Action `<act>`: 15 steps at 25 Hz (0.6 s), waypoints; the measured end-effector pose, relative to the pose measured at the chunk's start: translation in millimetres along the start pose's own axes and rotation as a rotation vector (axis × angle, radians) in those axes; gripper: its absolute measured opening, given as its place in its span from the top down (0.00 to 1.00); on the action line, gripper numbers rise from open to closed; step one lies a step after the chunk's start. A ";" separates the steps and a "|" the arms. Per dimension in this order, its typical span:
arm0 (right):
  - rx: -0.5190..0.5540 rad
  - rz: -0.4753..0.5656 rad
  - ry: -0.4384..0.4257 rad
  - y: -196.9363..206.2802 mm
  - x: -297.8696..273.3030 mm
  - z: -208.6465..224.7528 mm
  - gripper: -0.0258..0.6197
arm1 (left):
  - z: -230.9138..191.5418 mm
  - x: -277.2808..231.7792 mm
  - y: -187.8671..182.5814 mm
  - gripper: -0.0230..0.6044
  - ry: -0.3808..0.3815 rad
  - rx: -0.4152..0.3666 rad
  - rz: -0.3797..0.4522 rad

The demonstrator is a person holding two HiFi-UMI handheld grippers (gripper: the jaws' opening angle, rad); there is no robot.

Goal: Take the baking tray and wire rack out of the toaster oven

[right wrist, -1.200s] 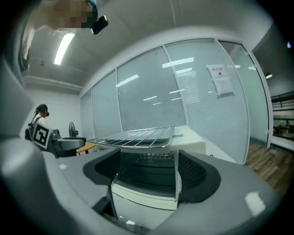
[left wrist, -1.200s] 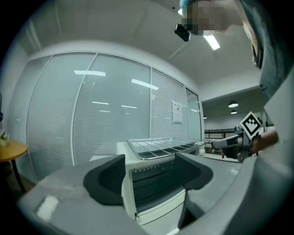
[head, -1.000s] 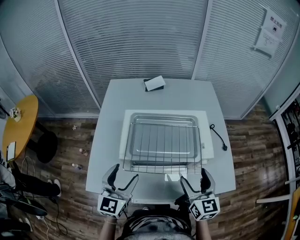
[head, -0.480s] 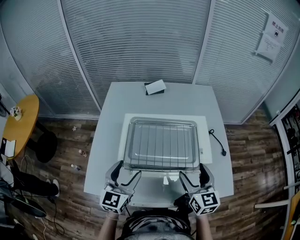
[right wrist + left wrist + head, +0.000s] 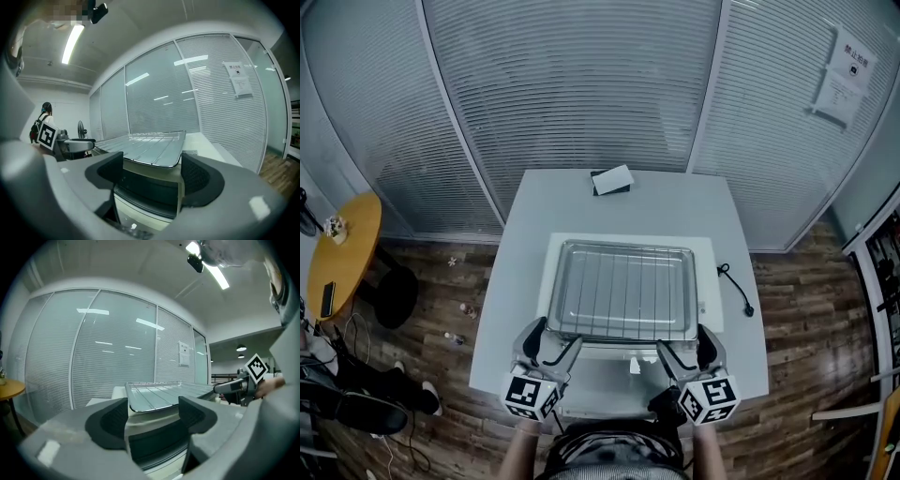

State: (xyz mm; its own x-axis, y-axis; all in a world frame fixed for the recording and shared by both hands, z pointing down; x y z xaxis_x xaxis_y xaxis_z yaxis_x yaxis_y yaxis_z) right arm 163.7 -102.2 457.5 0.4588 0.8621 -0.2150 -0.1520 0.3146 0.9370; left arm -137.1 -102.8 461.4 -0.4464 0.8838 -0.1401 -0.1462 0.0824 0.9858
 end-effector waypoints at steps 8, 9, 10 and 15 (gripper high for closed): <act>0.078 -0.008 0.036 11.3 26.2 -17.3 0.40 | 14.4 24.4 7.6 0.40 0.009 0.000 -0.012; 0.078 -0.015 0.034 15.1 28.4 -20.6 0.41 | 20.2 26.5 10.1 0.42 0.027 -0.008 -0.022; 0.076 -0.022 0.032 19.1 30.3 -23.7 0.45 | 26.1 28.3 12.9 0.46 0.044 -0.013 -0.031; 0.050 -0.065 -0.013 40.1 33.8 -42.3 0.60 | 55.8 31.8 24.4 0.63 0.149 0.006 -0.052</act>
State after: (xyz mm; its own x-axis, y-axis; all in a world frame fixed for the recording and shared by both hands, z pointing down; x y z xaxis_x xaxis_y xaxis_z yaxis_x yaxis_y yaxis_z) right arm 136.1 -43.7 476.2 0.4774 0.8353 -0.2726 -0.0779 0.3493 0.9338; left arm -105.6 -47.0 486.2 -0.5641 0.8004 -0.2026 -0.1675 0.1293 0.9773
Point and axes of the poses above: the fingertips, and each gripper's own axes: x backward along the fingers, z to its right, y out of its underside, the point moved 7 cm from there along x, backward along the fingers, and after that the axes turned 8 degrees about -x, right-handed, at the moved point
